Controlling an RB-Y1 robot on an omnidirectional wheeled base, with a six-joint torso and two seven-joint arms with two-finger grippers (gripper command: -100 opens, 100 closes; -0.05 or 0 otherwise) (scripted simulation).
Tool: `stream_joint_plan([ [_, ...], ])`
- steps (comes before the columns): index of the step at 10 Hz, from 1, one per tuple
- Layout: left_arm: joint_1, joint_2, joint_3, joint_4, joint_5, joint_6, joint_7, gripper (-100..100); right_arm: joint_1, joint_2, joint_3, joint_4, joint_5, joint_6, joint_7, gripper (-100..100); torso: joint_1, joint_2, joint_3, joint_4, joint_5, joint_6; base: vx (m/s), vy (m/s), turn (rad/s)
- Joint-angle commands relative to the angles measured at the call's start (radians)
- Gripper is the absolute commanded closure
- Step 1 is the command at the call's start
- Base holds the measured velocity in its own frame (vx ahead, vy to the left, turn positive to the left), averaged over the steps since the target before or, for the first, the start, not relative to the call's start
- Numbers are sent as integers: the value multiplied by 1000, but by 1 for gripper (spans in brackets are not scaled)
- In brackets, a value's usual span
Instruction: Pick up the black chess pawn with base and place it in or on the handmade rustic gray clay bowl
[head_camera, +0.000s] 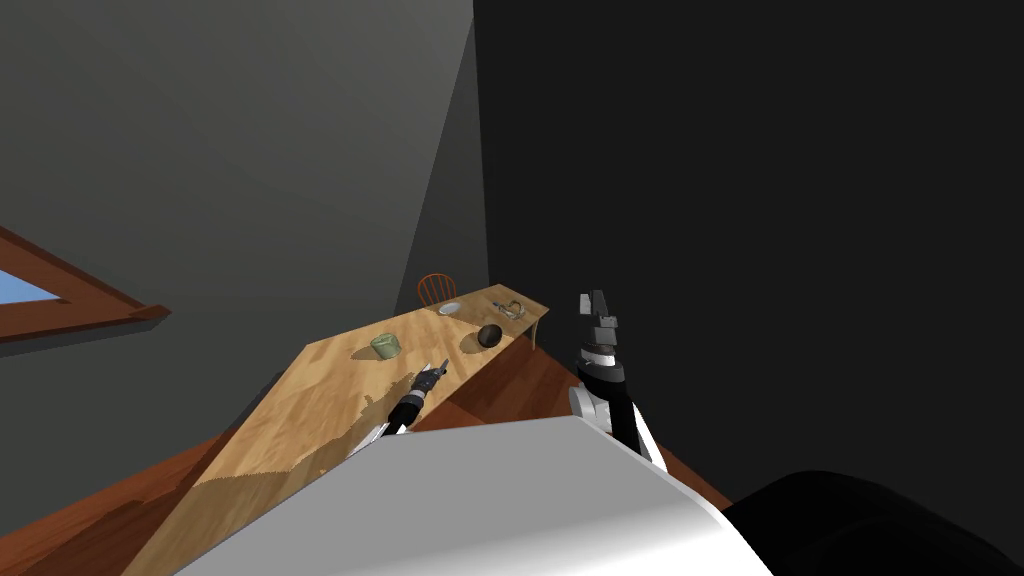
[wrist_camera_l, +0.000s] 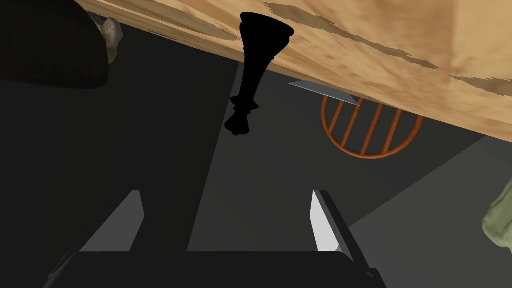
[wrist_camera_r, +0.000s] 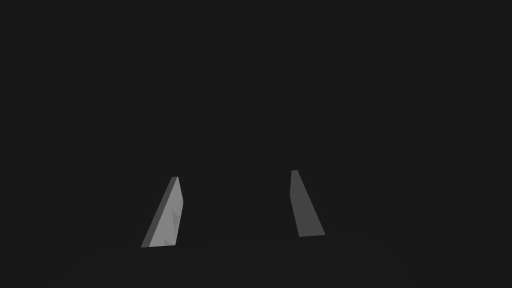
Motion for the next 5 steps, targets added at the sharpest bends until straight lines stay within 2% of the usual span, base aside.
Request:
stream_joint_plan([
  [1, -20, 4, 5, 50, -10, 2, -35, -100, 0, 0, 0, 0, 0, 0, 0, 0, 0, 0, 0, 0, 0, 0, 47, -36, 20],
  [4, -56, 18, 13, 198, -31, 4, -95, -100, 0, 0, 0, 0, 0, 0, 0, 0, -1, -1, 0, 0, 0, 0, 42, -42, 13],
  [5, -56, 18, 13, 198, -31, 4, -95, -100, 0, 0, 0, 0, 0, 0, 0, 0, -1, -1, 0, 0, 0, 0, 36, -31, 12],
])
